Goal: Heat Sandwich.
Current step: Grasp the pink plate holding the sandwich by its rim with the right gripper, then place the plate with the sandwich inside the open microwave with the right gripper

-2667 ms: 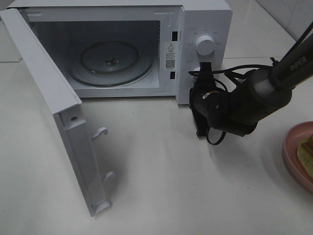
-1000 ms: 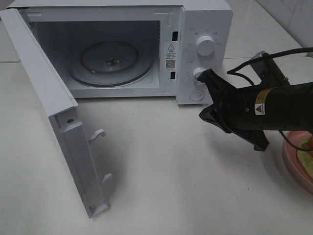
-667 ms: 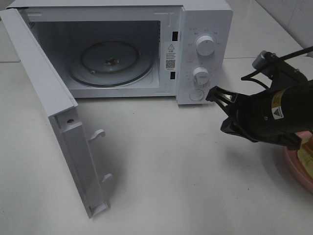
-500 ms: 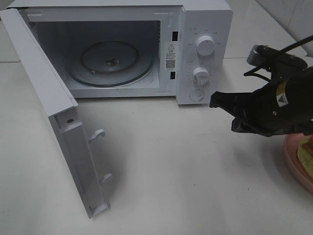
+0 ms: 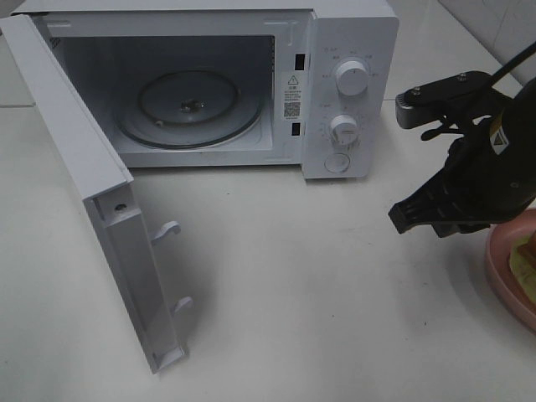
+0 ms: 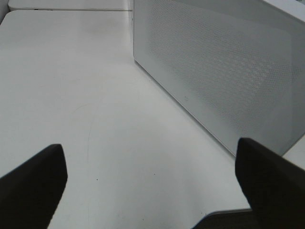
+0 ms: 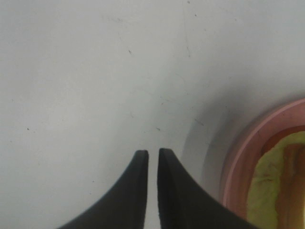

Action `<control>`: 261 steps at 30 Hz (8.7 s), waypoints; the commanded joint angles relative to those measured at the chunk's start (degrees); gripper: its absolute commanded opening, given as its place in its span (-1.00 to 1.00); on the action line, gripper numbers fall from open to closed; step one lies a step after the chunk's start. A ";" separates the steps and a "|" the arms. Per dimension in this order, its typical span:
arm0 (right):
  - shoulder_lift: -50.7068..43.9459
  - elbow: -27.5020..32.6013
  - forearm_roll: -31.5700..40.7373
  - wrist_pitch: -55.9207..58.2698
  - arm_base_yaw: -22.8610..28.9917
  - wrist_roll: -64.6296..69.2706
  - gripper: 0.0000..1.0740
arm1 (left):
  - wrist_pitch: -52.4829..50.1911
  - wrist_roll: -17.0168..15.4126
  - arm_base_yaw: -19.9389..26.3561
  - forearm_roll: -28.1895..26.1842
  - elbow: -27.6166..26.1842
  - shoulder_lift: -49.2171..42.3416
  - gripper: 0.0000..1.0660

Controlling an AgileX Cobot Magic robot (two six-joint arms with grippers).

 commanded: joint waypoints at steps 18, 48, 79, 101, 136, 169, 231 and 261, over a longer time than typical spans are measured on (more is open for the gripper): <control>-0.23 -0.46 -3.44 6.76 -4.64 -4.18 0.90 | -0.17 -0.29 0.06 -0.40 0.00 -1.26 0.66; 9.68 -0.34 7.39 5.50 -16.27 -10.31 0.74 | -0.17 -0.29 0.06 -0.40 0.00 -1.26 0.66; 20.63 0.29 3.67 -0.40 -16.27 -6.25 0.12 | -0.17 -0.29 0.06 -0.40 0.00 -1.26 0.66; 20.17 0.29 -4.64 0.92 -16.10 1.72 -1.00 | -0.17 -0.29 0.06 -0.40 0.00 -1.26 0.66; 12.09 0.17 -14.44 16.44 -4.47 8.48 -1.00 | -0.17 -0.29 0.06 -0.40 0.00 -1.26 0.66; -1.55 0.29 -14.32 26.64 22.00 1.15 -1.00 | -0.17 -0.29 0.06 -0.40 0.00 -1.26 0.66; -2.46 0.29 -13.92 -2.18 24.06 -65.43 -0.96 | -0.17 -0.29 0.06 -0.40 0.00 -1.26 0.66; -2.23 0.29 13.01 -9.91 7.62 -113.45 -0.95 | -0.17 -0.29 0.06 -0.40 0.00 -1.26 0.66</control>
